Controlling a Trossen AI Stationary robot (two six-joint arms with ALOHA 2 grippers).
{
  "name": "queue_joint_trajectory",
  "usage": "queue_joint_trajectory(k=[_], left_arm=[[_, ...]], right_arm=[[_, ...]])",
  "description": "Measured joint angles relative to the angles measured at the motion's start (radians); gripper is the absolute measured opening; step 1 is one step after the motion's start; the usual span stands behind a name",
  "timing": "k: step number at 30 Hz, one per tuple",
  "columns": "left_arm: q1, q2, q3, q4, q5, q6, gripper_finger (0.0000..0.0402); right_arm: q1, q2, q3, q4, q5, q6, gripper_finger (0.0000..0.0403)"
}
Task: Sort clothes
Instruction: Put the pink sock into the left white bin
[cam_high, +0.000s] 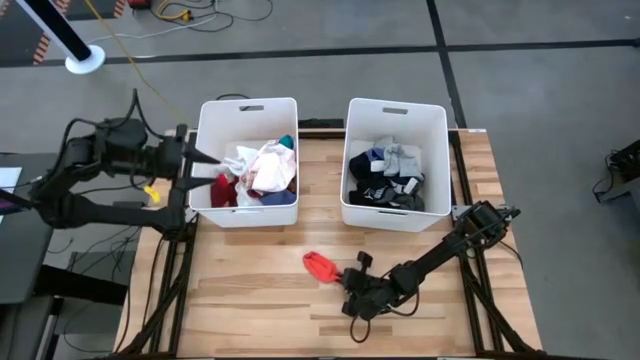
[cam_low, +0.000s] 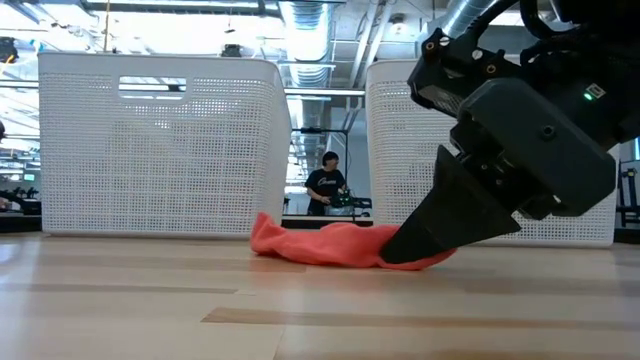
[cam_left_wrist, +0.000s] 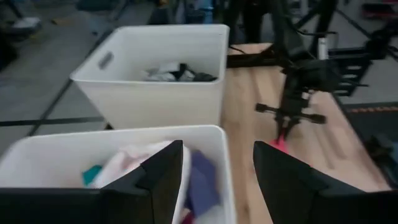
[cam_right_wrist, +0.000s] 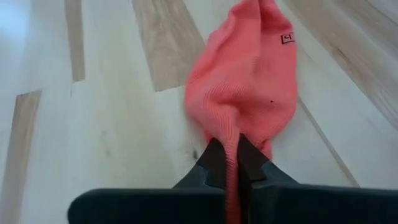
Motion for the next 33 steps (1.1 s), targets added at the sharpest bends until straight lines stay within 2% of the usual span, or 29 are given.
queue_joint_trajectory(k=[7,17,23,33], left_arm=[[-0.096,-0.006,-0.068,-0.027,0.004,-0.051,0.0191],[-0.210,-0.022,-0.244,0.046,0.003,-0.050,0.0188],[-0.261,-0.106,-0.374,0.182,0.003,-0.028,0.0188],[-0.345,-0.328,-0.566,0.294,0.017,-0.074,0.0187]], right_arm=[[0.010,-0.048,0.033,-0.022,-0.042,-0.105,0.0008],[0.042,-0.254,0.035,-0.046,-0.009,-0.273,0.0007],[0.047,-0.373,0.036,-0.041,0.002,-0.405,0.0006],[0.008,-0.540,0.037,-0.022,0.009,-0.618,0.0006]])
